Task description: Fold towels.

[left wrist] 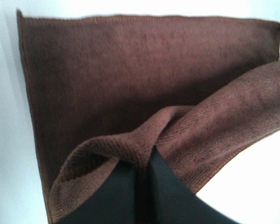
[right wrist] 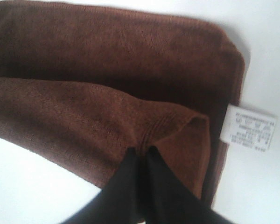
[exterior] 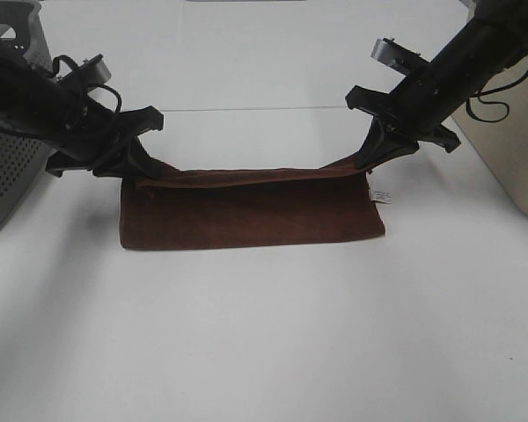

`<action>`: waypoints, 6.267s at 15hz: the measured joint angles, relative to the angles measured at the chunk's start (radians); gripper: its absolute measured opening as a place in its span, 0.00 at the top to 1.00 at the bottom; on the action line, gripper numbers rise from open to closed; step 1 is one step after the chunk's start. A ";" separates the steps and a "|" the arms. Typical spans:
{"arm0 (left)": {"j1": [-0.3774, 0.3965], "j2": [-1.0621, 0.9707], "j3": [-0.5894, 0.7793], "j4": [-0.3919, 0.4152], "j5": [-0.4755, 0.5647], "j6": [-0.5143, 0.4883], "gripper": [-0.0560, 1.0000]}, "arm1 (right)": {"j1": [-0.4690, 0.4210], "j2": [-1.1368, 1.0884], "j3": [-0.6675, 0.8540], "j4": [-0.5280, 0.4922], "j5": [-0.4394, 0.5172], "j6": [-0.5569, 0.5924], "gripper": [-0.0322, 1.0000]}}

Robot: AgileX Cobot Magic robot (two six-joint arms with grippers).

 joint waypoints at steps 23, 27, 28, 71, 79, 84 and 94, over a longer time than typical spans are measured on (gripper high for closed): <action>0.070 0.133 -0.125 0.174 0.050 -0.192 0.21 | 0.001 0.086 -0.109 -0.190 0.093 0.132 0.05; 0.036 0.176 -0.128 0.119 0.050 -0.195 0.23 | 0.001 0.086 -0.109 -0.192 0.095 0.133 0.05; 0.034 0.189 -0.133 0.085 0.053 -0.194 0.24 | 0.001 0.086 -0.109 -0.192 0.096 0.133 0.05; -0.110 0.106 -0.499 0.455 0.144 -0.416 0.23 | 0.053 0.170 -0.109 0.658 0.171 -0.316 0.05; -0.110 0.105 -0.499 0.455 0.164 -0.416 0.23 | -0.005 0.286 -0.109 0.587 0.163 -0.344 0.07; -0.110 0.082 -0.499 0.456 0.202 -0.384 0.23 | -0.036 0.190 -0.109 0.421 0.214 -0.344 0.07; -0.110 -0.328 -0.499 0.788 0.590 -0.465 0.23 | -0.036 -0.459 -0.069 -0.146 0.263 0.008 0.07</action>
